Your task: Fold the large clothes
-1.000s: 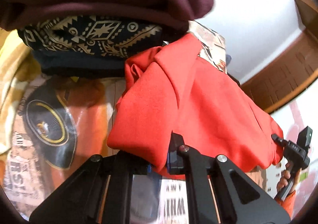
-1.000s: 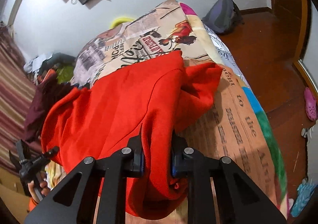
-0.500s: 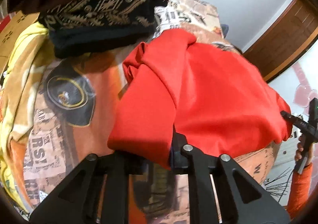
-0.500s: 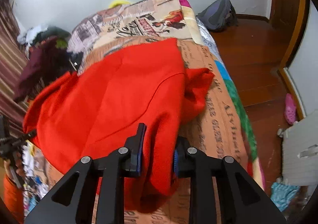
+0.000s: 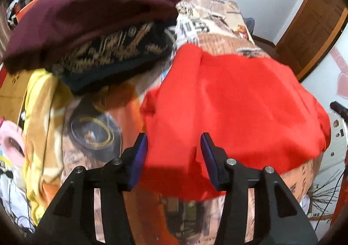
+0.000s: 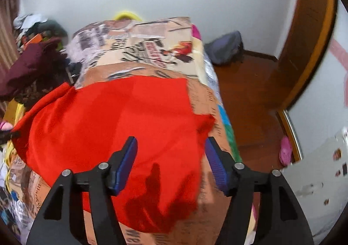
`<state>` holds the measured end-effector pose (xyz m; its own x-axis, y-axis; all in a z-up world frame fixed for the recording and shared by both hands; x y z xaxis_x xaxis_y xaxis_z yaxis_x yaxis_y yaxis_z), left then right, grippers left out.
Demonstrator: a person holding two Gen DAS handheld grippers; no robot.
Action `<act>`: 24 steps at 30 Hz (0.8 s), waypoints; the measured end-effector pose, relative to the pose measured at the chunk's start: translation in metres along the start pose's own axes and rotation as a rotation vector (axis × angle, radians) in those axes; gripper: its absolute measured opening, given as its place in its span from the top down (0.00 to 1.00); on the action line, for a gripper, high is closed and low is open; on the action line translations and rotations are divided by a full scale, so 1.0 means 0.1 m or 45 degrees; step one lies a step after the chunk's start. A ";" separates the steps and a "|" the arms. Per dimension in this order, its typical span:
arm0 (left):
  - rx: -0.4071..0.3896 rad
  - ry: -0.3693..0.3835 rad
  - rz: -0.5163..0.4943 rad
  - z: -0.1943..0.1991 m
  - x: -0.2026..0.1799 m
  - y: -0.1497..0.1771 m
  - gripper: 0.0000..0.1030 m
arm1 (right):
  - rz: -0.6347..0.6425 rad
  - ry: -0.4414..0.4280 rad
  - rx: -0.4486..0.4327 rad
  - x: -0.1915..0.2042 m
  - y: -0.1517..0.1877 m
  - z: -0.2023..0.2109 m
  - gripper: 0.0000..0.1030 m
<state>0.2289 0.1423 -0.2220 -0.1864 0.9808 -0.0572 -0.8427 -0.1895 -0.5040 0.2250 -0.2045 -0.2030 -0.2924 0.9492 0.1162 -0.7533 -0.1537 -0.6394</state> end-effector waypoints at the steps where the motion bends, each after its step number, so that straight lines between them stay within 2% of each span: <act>1: -0.015 0.005 -0.003 0.00 -0.02 -0.06 0.50 | 0.015 -0.014 0.011 0.06 -0.01 -0.05 0.41; 3: -0.046 0.008 -0.022 -0.05 -0.08 -0.19 0.40 | 0.044 -0.040 0.039 0.19 -0.01 -0.16 0.41; 4: -0.053 -0.005 -0.031 -0.10 -0.10 -0.25 0.39 | 0.057 -0.049 0.055 0.24 0.00 -0.22 0.41; 6: -0.027 -0.032 -0.044 -0.26 -0.13 -0.34 0.39 | 0.081 -0.063 0.102 0.34 0.04 -0.35 0.41; 10: 0.087 -0.087 -0.048 -0.72 -0.10 -0.45 0.39 | 0.096 -0.081 0.186 0.42 0.14 -0.54 0.41; 13: 0.112 -0.177 -0.038 -0.94 0.02 -0.52 0.39 | 0.089 -0.086 0.210 0.41 0.21 -0.58 0.41; 16: 0.106 -0.300 0.049 -1.01 0.31 -0.59 0.39 | 0.067 -0.092 0.202 0.33 0.24 -0.55 0.37; 20: 0.103 -0.242 0.246 -0.92 0.67 -0.54 0.39 | 0.017 -0.108 0.203 0.22 0.26 -0.53 0.36; 24: 0.055 -0.276 0.309 -0.71 0.86 -0.40 0.39 | -0.004 -0.125 0.197 0.21 0.25 -0.54 0.36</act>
<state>0.2824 0.2380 -0.2677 -0.4840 0.8749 0.0161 -0.7802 -0.4231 -0.4606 0.2314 -0.1732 -0.2577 -0.3400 0.9196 0.1967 -0.8339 -0.1981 -0.5151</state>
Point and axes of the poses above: each gripper's, at about its wrist camera, not at the fingertips, and z roughly against the way its jaws point, x to its left, y to its underside, the point moved 4 cm from there along -z, roughly the way its jaws point, and after that the axes turned 7 degrees about -y, right-handed, at the moved point
